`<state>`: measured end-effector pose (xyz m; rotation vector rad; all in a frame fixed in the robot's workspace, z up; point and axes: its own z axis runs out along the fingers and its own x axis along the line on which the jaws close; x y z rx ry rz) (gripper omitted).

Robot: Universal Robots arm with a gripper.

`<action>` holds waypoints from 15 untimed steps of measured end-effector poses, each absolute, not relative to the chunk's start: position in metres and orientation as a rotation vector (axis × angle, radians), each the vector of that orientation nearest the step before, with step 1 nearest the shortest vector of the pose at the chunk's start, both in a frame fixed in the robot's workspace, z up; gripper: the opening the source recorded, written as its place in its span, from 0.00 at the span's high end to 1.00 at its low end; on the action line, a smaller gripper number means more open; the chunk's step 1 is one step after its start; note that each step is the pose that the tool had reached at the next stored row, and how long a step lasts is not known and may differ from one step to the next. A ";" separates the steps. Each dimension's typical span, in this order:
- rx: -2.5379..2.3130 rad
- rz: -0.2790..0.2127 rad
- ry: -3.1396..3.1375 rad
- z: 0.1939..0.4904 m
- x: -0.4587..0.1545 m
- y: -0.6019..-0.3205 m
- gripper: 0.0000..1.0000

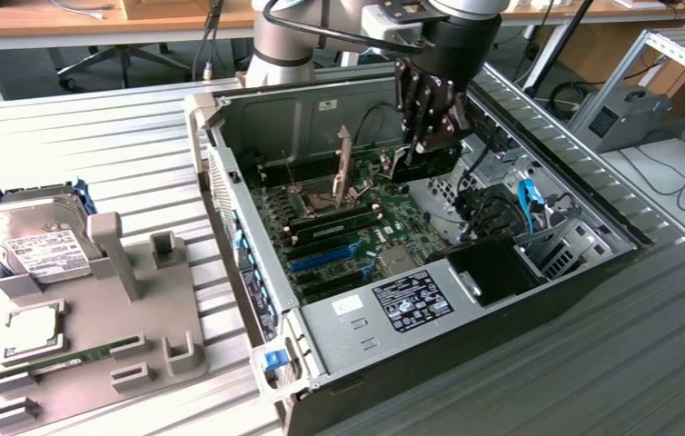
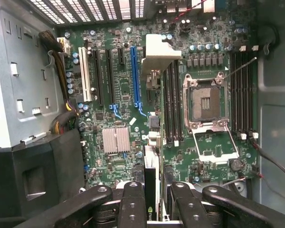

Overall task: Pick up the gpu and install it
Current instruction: 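Insert the gpu into the slot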

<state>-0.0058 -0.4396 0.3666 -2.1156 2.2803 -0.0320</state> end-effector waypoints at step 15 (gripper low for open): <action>-2.161 -0.032 2.238 0.367 -0.006 -0.439 0.74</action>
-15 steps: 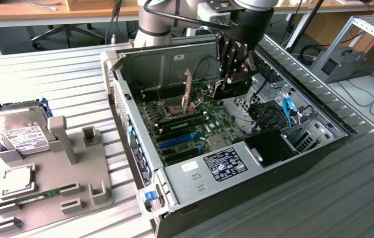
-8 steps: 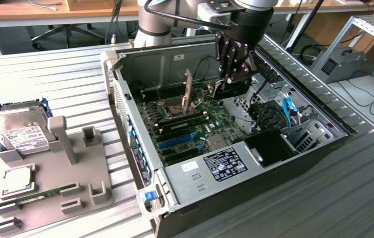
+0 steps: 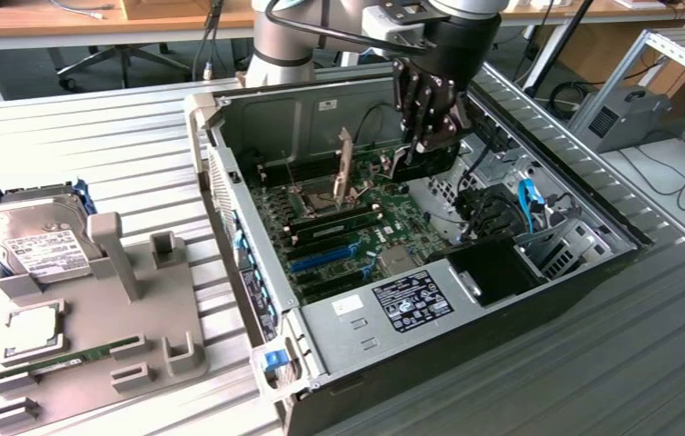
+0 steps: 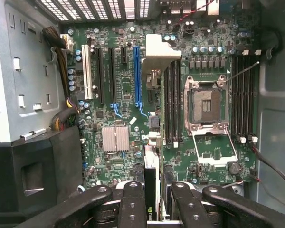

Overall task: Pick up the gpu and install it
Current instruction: 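Insert the gpu into the slot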

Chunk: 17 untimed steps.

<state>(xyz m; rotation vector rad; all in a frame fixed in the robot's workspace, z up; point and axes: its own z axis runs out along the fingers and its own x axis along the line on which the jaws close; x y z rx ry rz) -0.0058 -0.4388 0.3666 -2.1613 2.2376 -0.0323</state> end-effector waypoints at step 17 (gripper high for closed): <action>-2.203 -0.033 2.198 0.367 -0.006 -0.438 0.74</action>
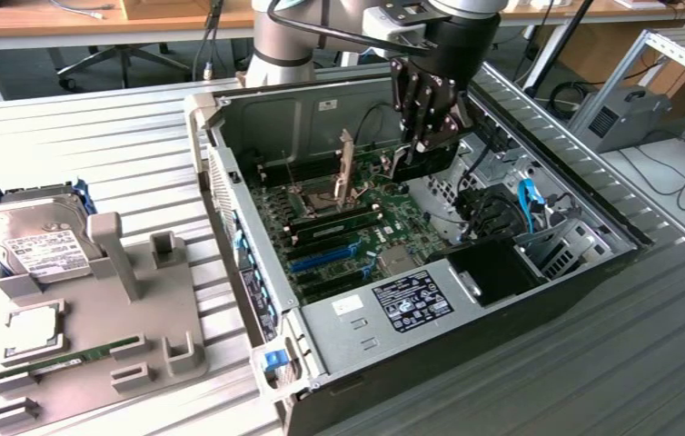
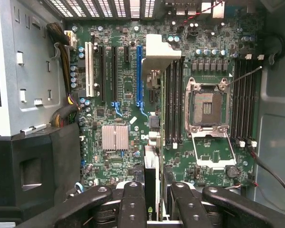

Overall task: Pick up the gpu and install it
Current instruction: 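Insert the gpu into the slot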

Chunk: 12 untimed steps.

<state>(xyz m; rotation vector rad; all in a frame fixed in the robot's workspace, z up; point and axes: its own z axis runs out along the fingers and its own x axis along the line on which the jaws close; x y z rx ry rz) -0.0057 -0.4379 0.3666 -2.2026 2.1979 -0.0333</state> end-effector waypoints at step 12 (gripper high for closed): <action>-2.192 -0.033 2.209 0.365 -0.006 -0.438 0.74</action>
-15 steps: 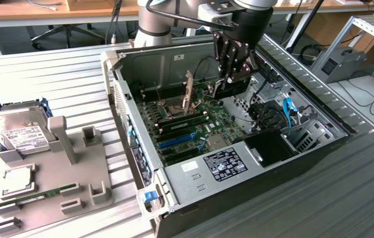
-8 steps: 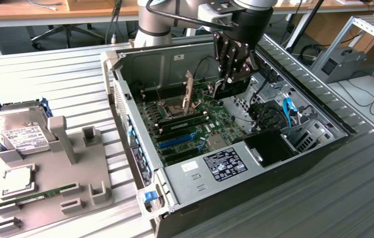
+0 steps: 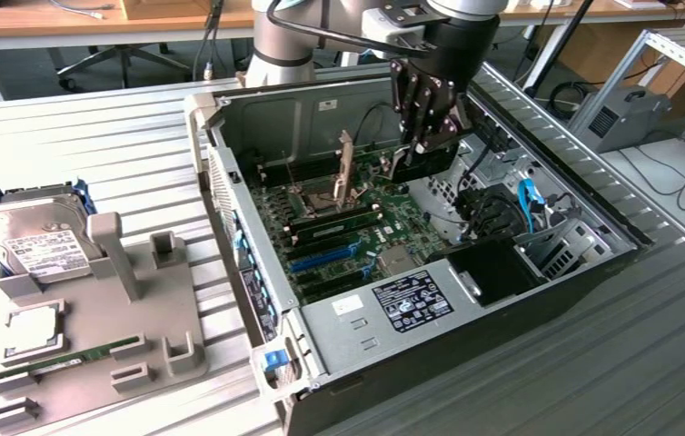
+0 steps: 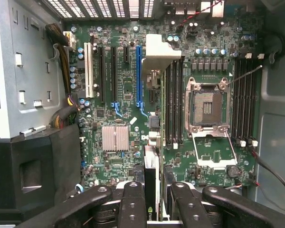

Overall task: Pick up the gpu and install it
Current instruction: 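Insert the gpu into the slot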

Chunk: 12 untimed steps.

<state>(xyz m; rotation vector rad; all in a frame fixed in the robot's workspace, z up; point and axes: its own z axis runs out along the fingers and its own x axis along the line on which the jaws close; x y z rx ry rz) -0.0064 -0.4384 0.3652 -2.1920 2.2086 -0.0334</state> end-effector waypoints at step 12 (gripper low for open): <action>-2.192 -0.033 2.209 0.365 -0.009 -0.441 0.74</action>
